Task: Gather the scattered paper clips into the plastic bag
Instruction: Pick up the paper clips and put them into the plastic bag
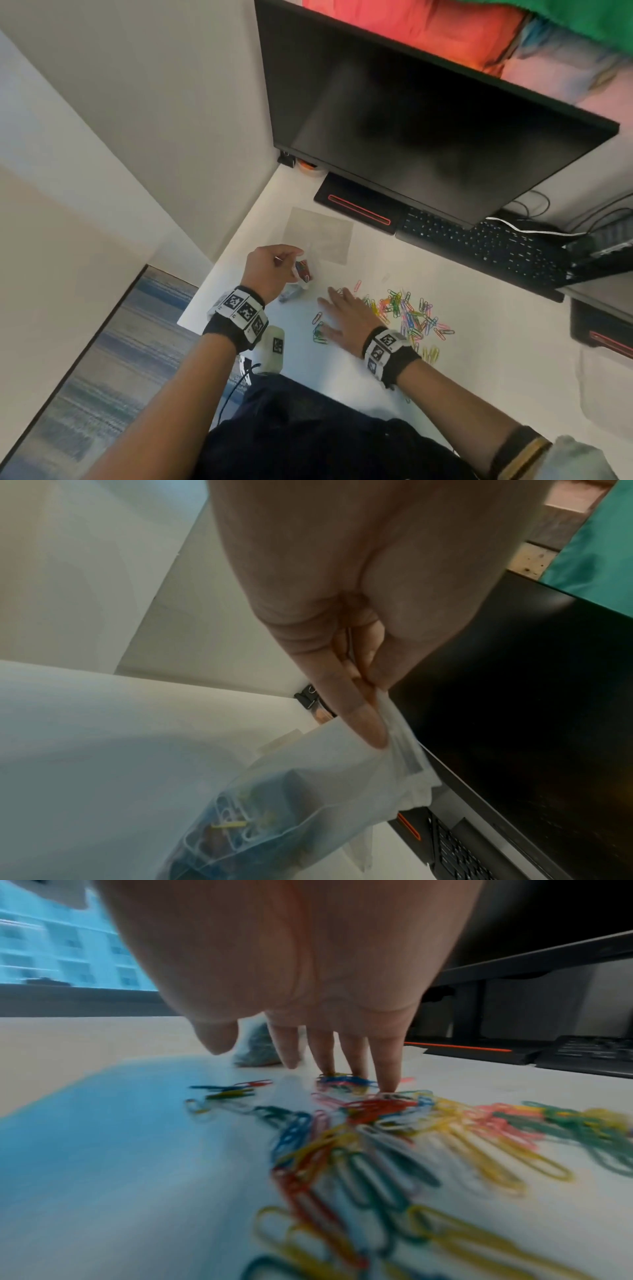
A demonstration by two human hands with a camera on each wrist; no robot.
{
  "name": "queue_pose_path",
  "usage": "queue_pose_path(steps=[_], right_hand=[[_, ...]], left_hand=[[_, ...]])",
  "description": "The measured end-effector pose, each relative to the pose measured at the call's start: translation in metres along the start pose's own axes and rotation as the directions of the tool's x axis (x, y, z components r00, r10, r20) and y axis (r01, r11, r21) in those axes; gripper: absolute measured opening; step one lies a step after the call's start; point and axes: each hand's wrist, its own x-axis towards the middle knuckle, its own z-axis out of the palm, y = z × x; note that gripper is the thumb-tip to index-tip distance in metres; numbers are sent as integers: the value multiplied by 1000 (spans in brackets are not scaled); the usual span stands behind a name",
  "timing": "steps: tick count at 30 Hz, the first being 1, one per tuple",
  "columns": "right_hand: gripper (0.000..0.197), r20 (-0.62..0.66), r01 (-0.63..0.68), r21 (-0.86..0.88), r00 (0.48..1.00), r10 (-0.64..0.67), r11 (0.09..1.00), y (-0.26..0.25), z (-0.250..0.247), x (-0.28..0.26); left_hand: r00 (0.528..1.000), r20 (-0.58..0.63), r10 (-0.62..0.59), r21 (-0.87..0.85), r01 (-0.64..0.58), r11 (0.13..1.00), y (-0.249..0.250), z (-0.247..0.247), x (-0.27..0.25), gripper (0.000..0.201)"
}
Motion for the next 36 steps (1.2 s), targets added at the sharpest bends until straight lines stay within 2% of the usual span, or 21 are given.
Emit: queue_pose_path(steps=[2,5,7,9,11,13,17,19,20,21,22,24,25,27,30,31,32,33,34,36], right_hand=[[70,2,59,-67,998,-59,996,-13,8,-1],[66,-58,70,-100,995,-76,992,-19,16,-1],[52,-124,102,-124,985,-118,987,-20,14,-3],[30,-186,183,-192,958,-219,964,-19,14,-3],[19,-216,222,-161,943,-254,962,-17,16,-6],[19,-189,222,-124,952,-242,967,-9,18,-12],[24,-52,180,-103,981,-186,978,8,4,-22],[25,-93,74,20,993,-72,997,16,-9,-26],[23,-143,-37,154,988,59,987,21,-17,-28],[21,-182,-150,330,959,219,932,27,-27,-30],[19,-179,-233,512,912,369,826,34,-37,-32],[18,-122,-257,777,834,538,575,42,-57,-36],[18,-107,-218,849,821,561,481,44,-68,-38],[18,-103,-89,946,829,550,311,38,-92,-40],[24,-88,78,996,887,454,41,17,-114,-32],[25,-80,93,996,907,412,-11,8,-117,-28],[24,-72,88,996,920,385,-23,2,-115,-21],[22,-68,63,998,922,380,24,-5,-111,-15],[20,-81,33,991,916,393,129,-10,-107,-9],[20,-168,-26,909,891,422,417,-18,-101,1]], left_hand=[[1000,4,-13,-13,13,1000,0,1,0,17],[1000,11,-18,-31,18,999,0,3,-1,19],[1000,8,-15,-33,15,999,-1,4,-2,20],[1000,2,-14,-43,14,999,-2,7,-3,20],[1000,-1,-13,-30,13,999,-2,10,-4,20],[1000,3,-11,-26,11,1000,-1,15,-7,20],[1000,22,-8,-14,8,1000,0,24,-11,19],[999,41,-1,-19,2,1000,0,29,-13,19],[999,53,-1,-23,2,1000,-1,31,-14,18],[998,65,-1,-28,3,1000,-1,34,-15,18],[997,76,-4,-30,6,1000,-1,36,-16,17],[996,93,-6,-28,9,1000,-1,39,-17,17],[995,102,-6,-30,9,999,-1,40,-16,17],[994,110,-8,-39,12,999,-1,41,-16,17],[994,113,-12,-41,16,999,-1,42,-16,19],[993,115,-10,-44,15,999,1,42,-16,19],[993,118,-7,-49,13,999,2,41,-16,19],[993,118,-5,-53,11,999,3,40,-16,19],[993,115,-6,-61,13,998,4,39,-15,18],[993,114,-20,-81,29,996,3,35,-12,17]])
